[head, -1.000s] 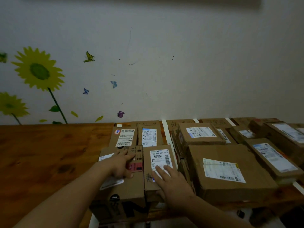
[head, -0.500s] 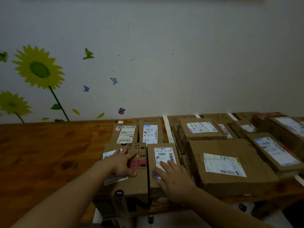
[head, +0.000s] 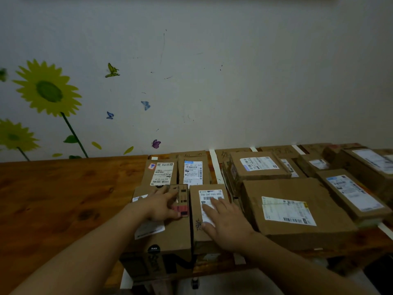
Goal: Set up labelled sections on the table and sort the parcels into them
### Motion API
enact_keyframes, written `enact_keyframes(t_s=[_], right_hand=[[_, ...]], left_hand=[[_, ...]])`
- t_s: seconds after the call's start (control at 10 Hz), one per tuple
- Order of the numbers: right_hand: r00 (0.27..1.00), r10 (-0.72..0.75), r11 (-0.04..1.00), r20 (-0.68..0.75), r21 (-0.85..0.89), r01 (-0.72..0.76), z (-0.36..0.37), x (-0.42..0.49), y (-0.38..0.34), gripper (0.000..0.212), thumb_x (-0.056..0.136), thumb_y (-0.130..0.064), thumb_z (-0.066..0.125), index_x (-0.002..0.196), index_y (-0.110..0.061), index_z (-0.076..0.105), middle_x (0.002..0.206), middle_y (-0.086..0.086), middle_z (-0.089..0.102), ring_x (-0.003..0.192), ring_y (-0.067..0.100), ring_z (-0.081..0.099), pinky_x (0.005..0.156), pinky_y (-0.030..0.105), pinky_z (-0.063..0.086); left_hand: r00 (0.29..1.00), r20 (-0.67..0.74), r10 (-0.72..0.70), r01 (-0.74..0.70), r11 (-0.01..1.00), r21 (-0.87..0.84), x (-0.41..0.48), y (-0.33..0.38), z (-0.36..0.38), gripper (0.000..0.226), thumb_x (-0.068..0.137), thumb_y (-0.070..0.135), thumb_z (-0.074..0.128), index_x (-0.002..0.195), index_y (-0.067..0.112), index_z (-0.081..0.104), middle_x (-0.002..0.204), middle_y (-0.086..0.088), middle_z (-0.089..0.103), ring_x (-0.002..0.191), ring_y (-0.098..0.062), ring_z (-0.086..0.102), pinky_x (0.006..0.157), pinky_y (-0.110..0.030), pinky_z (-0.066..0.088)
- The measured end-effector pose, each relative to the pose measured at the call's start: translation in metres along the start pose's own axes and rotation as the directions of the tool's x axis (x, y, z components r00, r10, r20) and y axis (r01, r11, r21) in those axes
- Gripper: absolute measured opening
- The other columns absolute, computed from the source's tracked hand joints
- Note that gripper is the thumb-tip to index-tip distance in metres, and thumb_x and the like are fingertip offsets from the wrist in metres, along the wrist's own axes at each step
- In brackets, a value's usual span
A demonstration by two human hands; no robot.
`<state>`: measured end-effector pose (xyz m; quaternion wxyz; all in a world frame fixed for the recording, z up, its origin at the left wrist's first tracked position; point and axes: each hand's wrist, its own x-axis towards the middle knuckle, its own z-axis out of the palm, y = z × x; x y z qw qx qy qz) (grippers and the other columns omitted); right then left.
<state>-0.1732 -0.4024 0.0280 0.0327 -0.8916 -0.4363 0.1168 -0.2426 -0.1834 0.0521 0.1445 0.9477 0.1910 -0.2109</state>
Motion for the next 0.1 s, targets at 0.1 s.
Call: enact_keyframes(t_s=[0.1], right_hand=[[0.999,-0.009,1.0,-0.044,-0.013,0.008,-0.0244,0.0066,0.0034,0.063,0.096,-0.059,0.025,0.151,-0.031,0.015,0.161,0.002,0.01,0.147,0.022,0.005,0.119,0.041,0.003]], left_hand=[[0.998,-0.045,0.047,-0.048,0.999,-0.003,0.0053,0.0092,-0.0153,0.082,0.085,0.061,0.052,0.149,0.04,0.006,0.16,-0.003,-0.005,0.145,-0.033,-0.007,0.117,-0.051,0.005]])
